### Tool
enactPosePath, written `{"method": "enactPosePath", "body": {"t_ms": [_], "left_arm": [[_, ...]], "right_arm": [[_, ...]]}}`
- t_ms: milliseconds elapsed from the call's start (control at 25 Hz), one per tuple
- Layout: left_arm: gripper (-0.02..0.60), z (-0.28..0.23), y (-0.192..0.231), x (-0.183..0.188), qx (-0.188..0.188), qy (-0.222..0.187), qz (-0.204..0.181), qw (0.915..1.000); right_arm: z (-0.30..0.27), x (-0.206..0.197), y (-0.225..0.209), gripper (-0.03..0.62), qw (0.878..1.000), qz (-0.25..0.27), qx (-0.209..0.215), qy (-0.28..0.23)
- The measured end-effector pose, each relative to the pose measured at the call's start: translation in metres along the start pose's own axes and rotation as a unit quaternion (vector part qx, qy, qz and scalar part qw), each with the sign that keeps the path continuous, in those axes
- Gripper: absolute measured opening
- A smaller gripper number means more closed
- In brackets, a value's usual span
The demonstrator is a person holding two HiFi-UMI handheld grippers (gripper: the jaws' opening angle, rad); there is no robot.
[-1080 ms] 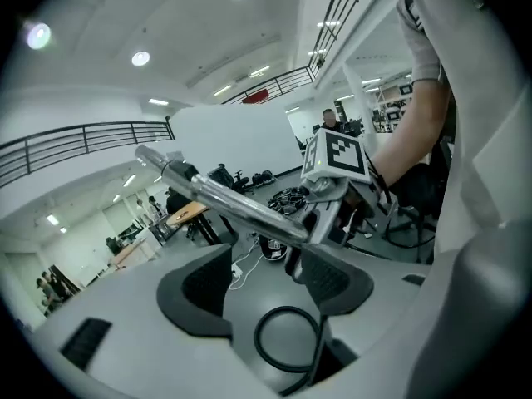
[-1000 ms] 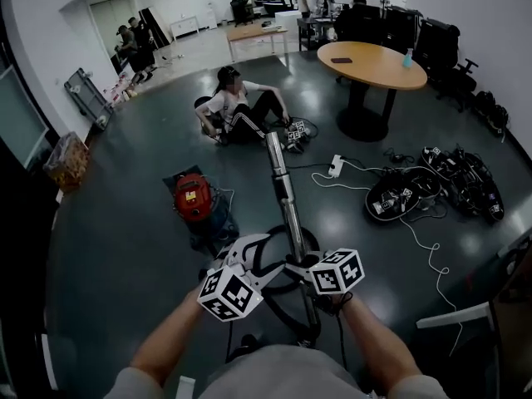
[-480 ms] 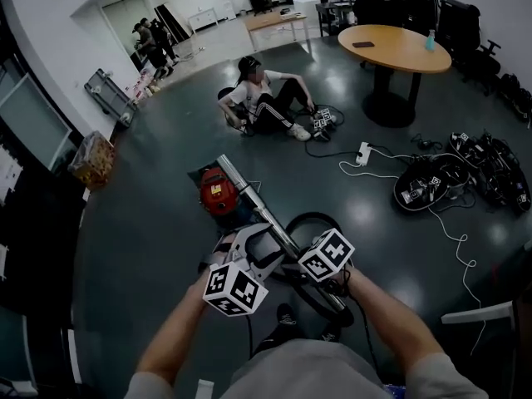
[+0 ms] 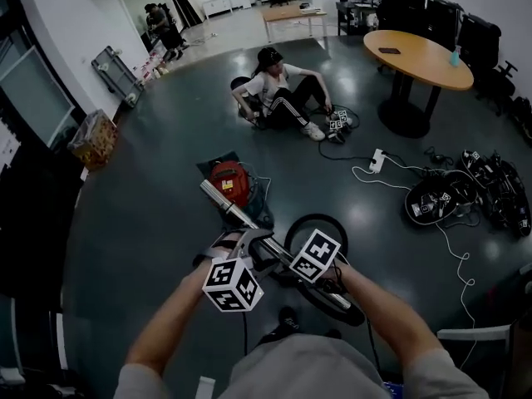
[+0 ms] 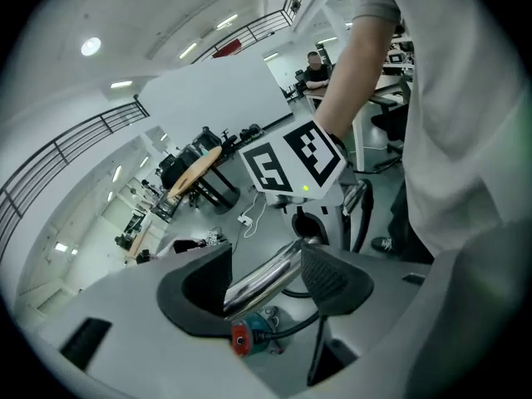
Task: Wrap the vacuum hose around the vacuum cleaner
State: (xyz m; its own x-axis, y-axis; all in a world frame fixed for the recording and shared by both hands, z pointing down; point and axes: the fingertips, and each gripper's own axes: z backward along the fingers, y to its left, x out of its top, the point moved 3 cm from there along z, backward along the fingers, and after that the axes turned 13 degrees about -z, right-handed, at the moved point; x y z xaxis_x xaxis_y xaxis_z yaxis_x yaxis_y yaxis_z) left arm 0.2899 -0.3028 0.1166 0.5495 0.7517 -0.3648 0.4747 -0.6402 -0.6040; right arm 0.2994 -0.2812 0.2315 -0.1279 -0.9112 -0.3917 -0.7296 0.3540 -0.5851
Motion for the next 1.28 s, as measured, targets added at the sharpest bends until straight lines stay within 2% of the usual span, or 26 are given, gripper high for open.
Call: {"method": "enactPosePath", "body": {"t_ms": [160, 280, 360, 520, 600, 680, 880, 1040, 1200, 1280], "left_arm": [[0.267, -0.009, -0.002, -0.046, -0.057, 0.015, -0.036, 0.9976], [0.265, -0.013, -0.005, -0.07, -0.104, 0.033, -0.059, 0.9924], [0.265, -0.016, -0.012, -0.088, -0.147, 0.048, -0.07, 0.9854], [0.265, -0.023, -0.033, -0.128, -0.232, 0.082, -0.094, 0.9646], [0.265, -0.025, -0.045, -0.143, -0.257, 0.093, -0.119, 0.9545], [0.263, -0.027, -0.054, -0.153, -0.275, 0.088, -0.13, 0.9486], [0.181, -0.028, -0.068, -0.16, -0.29, 0.053, -0.089, 0.9515], [0.179, -0.04, -0.072, -0.155, -0.291, 0.053, -0.072, 0.9525], [0.178, -0.057, -0.07, -0.145, -0.273, 0.059, -0.059, 0.9585], [0.178, -0.064, -0.067, -0.139, -0.27, 0.067, -0.046, 0.9594]], "right_arm": [[-0.03, 0.025, -0.003, 0.112, 0.998, 0.026, -0.01, 0.052], [-0.053, 0.04, -0.004, 0.112, 0.995, 0.047, -0.016, 0.089], [-0.067, 0.05, -0.002, 0.112, 0.992, 0.058, -0.021, 0.109], [-0.088, 0.064, 0.008, 0.112, 0.985, 0.087, -0.031, 0.145], [-0.095, 0.066, 0.015, 0.112, 0.981, 0.107, -0.033, 0.161], [-0.1, 0.066, 0.018, 0.112, 0.976, 0.124, -0.037, 0.174], [-0.104, 0.062, 0.015, 0.112, 0.969, 0.138, -0.051, 0.198], [-0.103, 0.053, 0.003, 0.112, 0.963, 0.147, -0.057, 0.219], [-0.094, 0.047, -0.013, 0.112, 0.962, 0.162, -0.046, 0.216], [-0.088, 0.043, -0.021, 0.112, 0.957, 0.183, -0.044, 0.22]]}}
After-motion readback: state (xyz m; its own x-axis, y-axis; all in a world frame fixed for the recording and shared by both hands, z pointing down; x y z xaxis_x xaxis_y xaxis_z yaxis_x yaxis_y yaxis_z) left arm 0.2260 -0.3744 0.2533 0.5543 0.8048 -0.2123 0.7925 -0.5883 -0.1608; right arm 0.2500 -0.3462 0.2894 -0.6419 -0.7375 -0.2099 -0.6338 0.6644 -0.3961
